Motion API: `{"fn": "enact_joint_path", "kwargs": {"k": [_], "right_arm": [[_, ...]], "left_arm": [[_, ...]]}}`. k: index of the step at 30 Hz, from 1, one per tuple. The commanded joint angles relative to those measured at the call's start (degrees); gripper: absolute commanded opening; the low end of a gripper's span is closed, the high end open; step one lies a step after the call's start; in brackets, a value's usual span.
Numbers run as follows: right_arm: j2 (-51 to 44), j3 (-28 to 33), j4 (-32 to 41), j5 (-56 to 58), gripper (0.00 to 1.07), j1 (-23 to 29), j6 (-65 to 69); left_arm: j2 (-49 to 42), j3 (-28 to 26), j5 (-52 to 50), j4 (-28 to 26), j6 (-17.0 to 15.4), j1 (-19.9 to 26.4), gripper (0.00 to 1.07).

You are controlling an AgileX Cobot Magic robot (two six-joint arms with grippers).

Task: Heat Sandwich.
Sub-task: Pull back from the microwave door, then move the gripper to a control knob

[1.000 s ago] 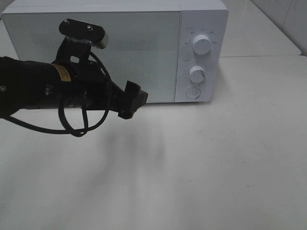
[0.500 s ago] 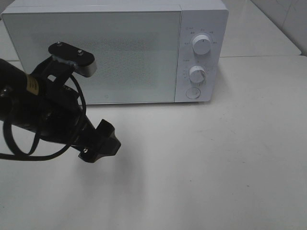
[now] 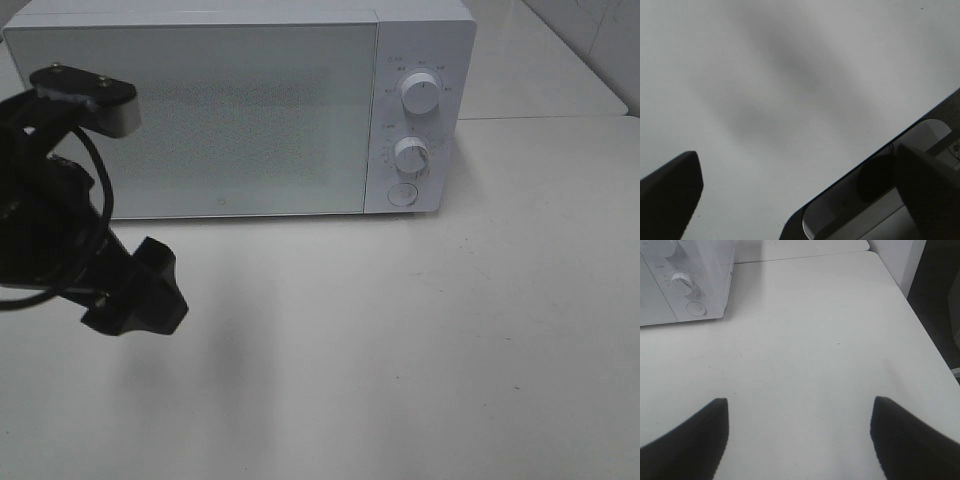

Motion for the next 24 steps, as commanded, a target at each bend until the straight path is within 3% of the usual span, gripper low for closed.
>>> {"fn": "enact_joint_path", "kwargs": {"k": [1,16,24], "right_arm": [[-1.66,0.0,-0.34,-0.69,0.76,-0.29,0.17],[-1.66,0.0,-0.34,-0.69,0.76,-0.29,0.17],[-1.66,0.0,-0.34,-0.69,0.76,-0.29,0.17]], "left_arm": [[-0.52,-2.23,6.19,0.63,-1.83,3.78,0.99],[-1.09,-2.98,24.92,-1.2,-0.97,29.34,0.99],[-7.73,-2.98,27.56,-2.75,-0.97,36.55,0.99]]}}
